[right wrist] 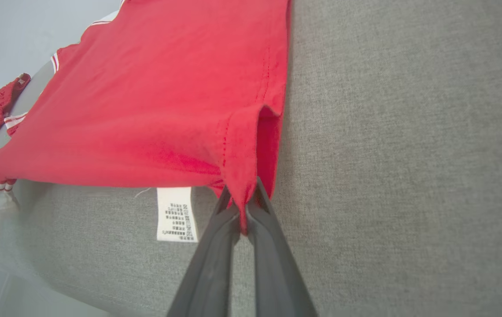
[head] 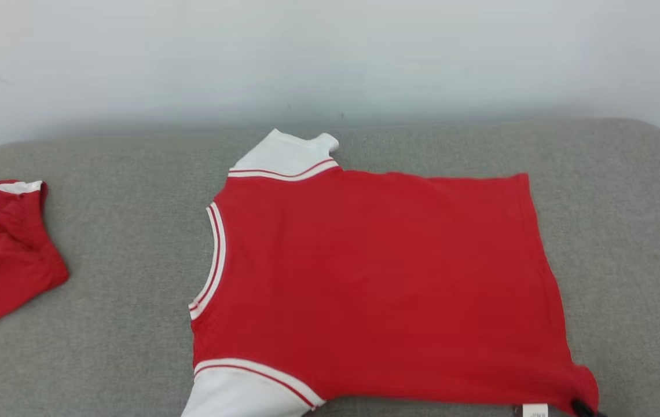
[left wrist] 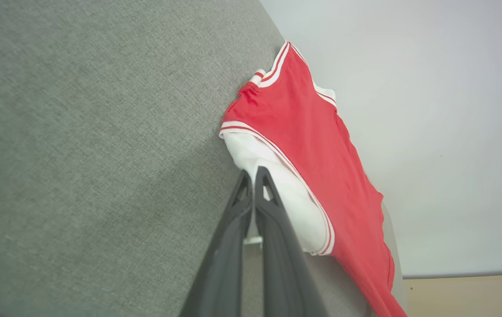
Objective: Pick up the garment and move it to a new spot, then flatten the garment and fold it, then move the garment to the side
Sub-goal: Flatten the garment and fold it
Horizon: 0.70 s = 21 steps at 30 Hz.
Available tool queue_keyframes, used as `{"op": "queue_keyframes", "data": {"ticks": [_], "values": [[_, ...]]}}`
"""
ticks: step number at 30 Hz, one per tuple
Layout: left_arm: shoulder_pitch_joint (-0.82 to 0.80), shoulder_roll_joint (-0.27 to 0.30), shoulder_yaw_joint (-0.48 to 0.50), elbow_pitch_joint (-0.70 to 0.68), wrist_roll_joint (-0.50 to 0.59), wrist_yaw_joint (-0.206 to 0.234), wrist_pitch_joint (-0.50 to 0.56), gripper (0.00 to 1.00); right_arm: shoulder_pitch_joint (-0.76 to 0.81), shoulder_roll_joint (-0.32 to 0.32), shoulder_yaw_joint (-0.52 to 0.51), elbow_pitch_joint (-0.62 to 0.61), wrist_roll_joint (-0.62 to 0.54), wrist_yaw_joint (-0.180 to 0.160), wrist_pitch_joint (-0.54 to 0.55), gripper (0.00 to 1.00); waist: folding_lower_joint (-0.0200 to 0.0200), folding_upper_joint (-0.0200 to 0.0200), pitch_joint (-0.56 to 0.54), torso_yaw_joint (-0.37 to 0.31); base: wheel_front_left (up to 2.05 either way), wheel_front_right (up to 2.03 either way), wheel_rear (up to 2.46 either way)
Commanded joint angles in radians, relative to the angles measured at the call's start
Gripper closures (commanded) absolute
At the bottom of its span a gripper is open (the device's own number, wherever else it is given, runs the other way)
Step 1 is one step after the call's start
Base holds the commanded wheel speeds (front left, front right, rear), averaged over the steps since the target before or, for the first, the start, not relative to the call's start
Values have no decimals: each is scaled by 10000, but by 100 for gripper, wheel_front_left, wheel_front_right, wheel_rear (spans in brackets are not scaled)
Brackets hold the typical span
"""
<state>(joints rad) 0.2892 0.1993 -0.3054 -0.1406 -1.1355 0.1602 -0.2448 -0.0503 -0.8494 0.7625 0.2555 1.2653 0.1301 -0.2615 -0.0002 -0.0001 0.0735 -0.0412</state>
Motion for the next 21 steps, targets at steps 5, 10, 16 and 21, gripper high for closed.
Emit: {"op": "queue_keyframes", "data": {"ticks": [5,10,16,21], "values": [[203,124,-28,205,83,4,43,100,431,210,49,200,8,15,-39,100,2,1,-130,97,0,0,0],[-187,270,20,127,256,-100,28,100,346,282,149,-154,482,15,14,100,2,1,-205,-63,0,0,0],[-1458,522,-109,160,632,-262,370,100,-24,166,84,-901,1373,15,321,100,2,1,17,-331,0,0,0],[-3069,904,-74,607,785,-369,949,100,-626,38,-83,-1399,1937,15,611,100,2,1,402,-546,0,0,0]]}}
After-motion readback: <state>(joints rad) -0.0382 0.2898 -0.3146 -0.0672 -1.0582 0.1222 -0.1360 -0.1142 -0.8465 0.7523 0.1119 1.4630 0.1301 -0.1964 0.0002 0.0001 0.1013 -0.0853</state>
